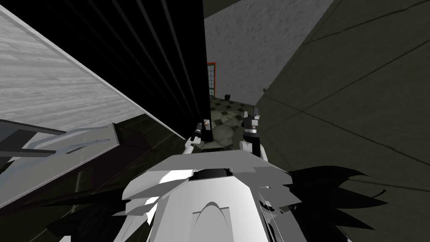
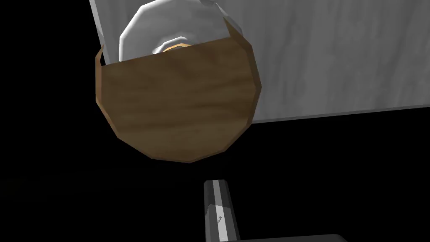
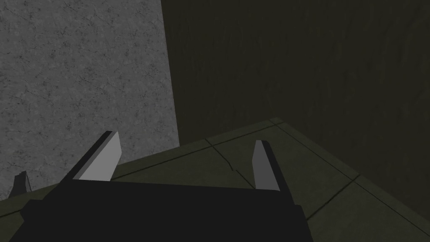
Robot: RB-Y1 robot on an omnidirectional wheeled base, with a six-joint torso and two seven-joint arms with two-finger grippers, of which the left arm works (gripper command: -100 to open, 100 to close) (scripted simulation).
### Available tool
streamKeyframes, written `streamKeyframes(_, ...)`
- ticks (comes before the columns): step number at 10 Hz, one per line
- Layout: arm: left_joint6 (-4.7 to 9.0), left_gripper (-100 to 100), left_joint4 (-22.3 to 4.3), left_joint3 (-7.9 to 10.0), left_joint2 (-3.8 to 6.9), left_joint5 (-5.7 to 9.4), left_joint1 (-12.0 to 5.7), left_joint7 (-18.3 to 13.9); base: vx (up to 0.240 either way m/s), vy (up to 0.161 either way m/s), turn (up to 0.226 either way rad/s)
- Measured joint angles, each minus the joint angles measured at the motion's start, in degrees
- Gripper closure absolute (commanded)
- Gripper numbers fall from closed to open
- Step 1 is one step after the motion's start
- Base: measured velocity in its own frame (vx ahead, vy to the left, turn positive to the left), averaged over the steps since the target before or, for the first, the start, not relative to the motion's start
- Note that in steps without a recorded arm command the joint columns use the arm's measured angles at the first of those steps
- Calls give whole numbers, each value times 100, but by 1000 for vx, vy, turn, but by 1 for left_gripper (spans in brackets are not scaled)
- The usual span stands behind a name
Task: Push the door open
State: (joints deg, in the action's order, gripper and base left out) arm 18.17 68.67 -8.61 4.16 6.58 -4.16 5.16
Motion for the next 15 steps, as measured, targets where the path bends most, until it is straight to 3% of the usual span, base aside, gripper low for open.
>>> streamKeyframes(3, -61, -100, 77, -56, -20, 12, 41, -39, -246, -51, 11)
streamKeyframes(7, -155, -100, 215, -149, -166, 52, 91, -72, -223, -29, 12)
streamKeyframes(12, -98, -100, 130, -96, -104, 47, 44, -69, 184, -32, -22)
streamKeyframes(15, -34, -100, 44, -43, -131, 42, -9, -67, 214, -35, -26)
